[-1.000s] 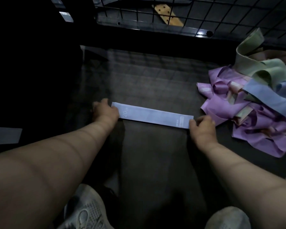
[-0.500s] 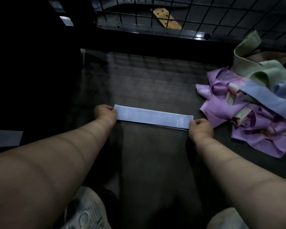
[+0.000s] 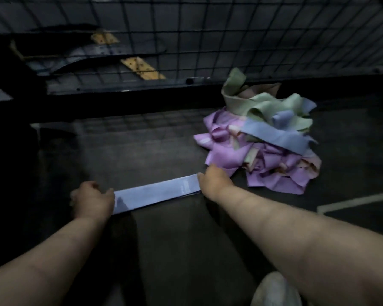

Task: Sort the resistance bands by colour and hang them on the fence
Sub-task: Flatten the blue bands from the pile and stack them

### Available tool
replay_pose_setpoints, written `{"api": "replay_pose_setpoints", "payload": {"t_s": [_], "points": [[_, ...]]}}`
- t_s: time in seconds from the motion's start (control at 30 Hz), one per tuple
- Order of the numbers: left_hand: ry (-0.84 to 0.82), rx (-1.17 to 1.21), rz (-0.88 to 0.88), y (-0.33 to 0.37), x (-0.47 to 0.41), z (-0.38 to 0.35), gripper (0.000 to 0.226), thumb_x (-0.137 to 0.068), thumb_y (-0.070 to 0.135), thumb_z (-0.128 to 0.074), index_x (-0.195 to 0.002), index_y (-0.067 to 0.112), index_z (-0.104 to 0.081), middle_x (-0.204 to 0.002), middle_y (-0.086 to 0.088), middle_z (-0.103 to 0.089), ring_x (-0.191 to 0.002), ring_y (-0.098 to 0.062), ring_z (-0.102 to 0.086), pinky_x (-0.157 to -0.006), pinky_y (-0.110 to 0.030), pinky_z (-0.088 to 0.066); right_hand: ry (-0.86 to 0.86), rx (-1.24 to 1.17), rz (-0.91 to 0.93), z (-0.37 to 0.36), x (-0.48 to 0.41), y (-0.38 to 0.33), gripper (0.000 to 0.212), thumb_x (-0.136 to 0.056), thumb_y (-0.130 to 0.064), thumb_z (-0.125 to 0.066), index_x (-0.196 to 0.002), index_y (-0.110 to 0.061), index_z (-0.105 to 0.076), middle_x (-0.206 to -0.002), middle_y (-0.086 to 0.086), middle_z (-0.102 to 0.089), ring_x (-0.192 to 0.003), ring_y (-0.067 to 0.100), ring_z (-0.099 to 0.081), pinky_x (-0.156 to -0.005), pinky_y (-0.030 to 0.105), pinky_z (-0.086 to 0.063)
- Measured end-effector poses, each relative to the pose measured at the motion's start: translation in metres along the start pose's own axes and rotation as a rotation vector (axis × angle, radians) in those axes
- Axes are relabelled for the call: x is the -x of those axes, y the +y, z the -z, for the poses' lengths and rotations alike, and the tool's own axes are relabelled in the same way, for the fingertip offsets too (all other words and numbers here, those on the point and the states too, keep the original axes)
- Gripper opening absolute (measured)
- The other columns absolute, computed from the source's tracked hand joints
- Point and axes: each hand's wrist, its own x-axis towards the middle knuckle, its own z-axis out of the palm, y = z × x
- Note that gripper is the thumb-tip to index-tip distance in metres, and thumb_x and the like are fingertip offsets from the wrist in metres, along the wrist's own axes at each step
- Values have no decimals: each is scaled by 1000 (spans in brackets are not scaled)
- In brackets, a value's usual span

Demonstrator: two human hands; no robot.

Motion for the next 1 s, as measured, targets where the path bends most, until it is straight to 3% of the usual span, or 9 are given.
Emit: {"api": "replay_pose_setpoints", "payload": {"t_s": [0.1,0.2,0.3,0.37,0.53,0.63,0.77,0.9,1.0], "points": [[-159,37,-257,57,35,-19,38,-89,22,-70,-120,0,-64,-116,-21,-65,-107,-36,-61,-93,-40,-48,-151,201,247,77,7,17,36,-100,-32,-52,-125,-5,-54,-127,15,-60,-115,29,-56,-88,29,-39],[-339,118,-369,120,81,-47,28,-93,25,-67,-114,6,-67,-106,-10,-67,-98,-25,-61,-86,-31,-47,-208,322,228,156,10,52,28,-100,-30,-54,-108,-5,-64,-107,11,-68,-88,26,-60,-64,31,-41],[-496,178,-481,168,125,-77,14,-94,26,-66,-100,14,-69,-86,-2,-67,-78,-17,-59,-67,-23,-46,-149,47,122,203,5,104,22,-97,-25,-60,-100,-5,-65,-88,10,-67,-75,23,-63,-58,30,-48],[-570,191,-531,194,147,-97,10,-93,24,-66,-93,15,-70,-82,-3,-68,-77,-18,-60,-69,-24,-47,-92,-183,54,221,-1,141,16,-97,-22,-62,-93,-7,-63,-84,13,-66,-75,25,-65,-61,34,-54],[-645,162,-559,242,168,-150,12,-91,32,-68,-91,21,-69,-93,-5,-72,-97,-26,-68,-91,-37,-54,202,-447,-29,222,-28,195,9,-92,-14,-68,-89,-13,-59,-90,16,-62,-77,28,-61,-77,47,-56],[-703,168,-506,257,175,-180,17,-94,30,-66,-103,16,-69,-94,-4,-70,-89,-22,-66,-82,-33,-55,229,-192,30,219,-42,200,29,-89,-18,-71,-113,-6,-61,-112,15,-62,-100,30,-62,-88,38,-50],[-707,107,-501,269,180,-208,34,-96,28,-63,-126,12,-63,-118,-12,-68,-102,-26,-65,-97,-38,-53,210,102,162,212,-52,184,54,-91,-27,-67,-139,-13,-47,-145,12,-42,-131,34,-45,-105,39,-41],[-747,-26,-569,277,187,-220,46,-96,28,-61,-140,18,-53,-130,-16,-62,-120,-35,-59,-103,-41,-49,214,359,110,195,-58,171,51,-94,-28,-59,-139,-16,-37,-143,13,-41,-135,34,-37,-106,46,-31],[-706,-197,-662,277,187,-227,49,-93,36,-61,-141,29,-51,-138,-1,-58,-124,-27,-55,-106,-39,-46,289,460,62,191,-62,169,45,-95,-23,-55,-136,-17,-39,-142,11,-44,-135,31,-37,-109,48,-24]]}}
